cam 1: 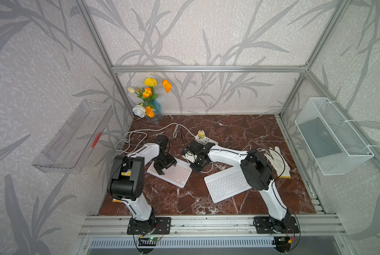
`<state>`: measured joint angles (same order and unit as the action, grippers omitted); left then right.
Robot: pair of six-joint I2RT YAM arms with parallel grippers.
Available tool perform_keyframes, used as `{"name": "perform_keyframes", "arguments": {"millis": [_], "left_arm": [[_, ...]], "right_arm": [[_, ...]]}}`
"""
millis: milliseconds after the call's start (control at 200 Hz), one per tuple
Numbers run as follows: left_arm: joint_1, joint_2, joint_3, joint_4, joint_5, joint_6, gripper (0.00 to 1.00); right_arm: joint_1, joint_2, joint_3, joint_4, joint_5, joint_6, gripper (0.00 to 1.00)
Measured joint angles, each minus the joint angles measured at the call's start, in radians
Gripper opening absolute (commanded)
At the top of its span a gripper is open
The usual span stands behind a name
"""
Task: Unplug the wireless keyboard
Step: Remove the power cord from the keyboard.
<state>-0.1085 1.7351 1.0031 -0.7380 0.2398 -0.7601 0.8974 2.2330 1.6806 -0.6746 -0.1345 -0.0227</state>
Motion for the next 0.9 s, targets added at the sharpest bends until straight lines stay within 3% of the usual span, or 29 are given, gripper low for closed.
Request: {"name": "perform_keyframes", "arguments": {"millis": [155,345,460,565,765,900], "left_arm": [[0.000,0.000,0.000,0.000,0.000,0.000,0.76],[0.000,0.000,-0.001,0.001,0.001,0.000,0.76],[0.000,0.000,-0.001,0.001,0.001,0.000,0.76],[0.000,0.000,-0.001,0.001,0.000,0.000,0.76],[0.000,0.000,-0.001,0.002,0.000,0.000,0.76],[0.000,0.000,-0.001,0.002,0.000,0.000,0.76]], "right_arm": [[0.021,-0.005,-0.006,-0.010,0.049,-0.010,0.00],[0.077,-0.039,-0.064,0.047,0.231,-0.122,0.00],[0.089,-0.039,-0.060,0.048,0.263,-0.143,0.00],[0.058,-0.010,-0.006,-0.013,0.177,-0.086,0.00],[-0.043,-0.013,-0.041,0.018,-0.136,0.082,0.00],[-0.051,-0.006,-0.026,-0.007,-0.158,0.095,0.00]]}}
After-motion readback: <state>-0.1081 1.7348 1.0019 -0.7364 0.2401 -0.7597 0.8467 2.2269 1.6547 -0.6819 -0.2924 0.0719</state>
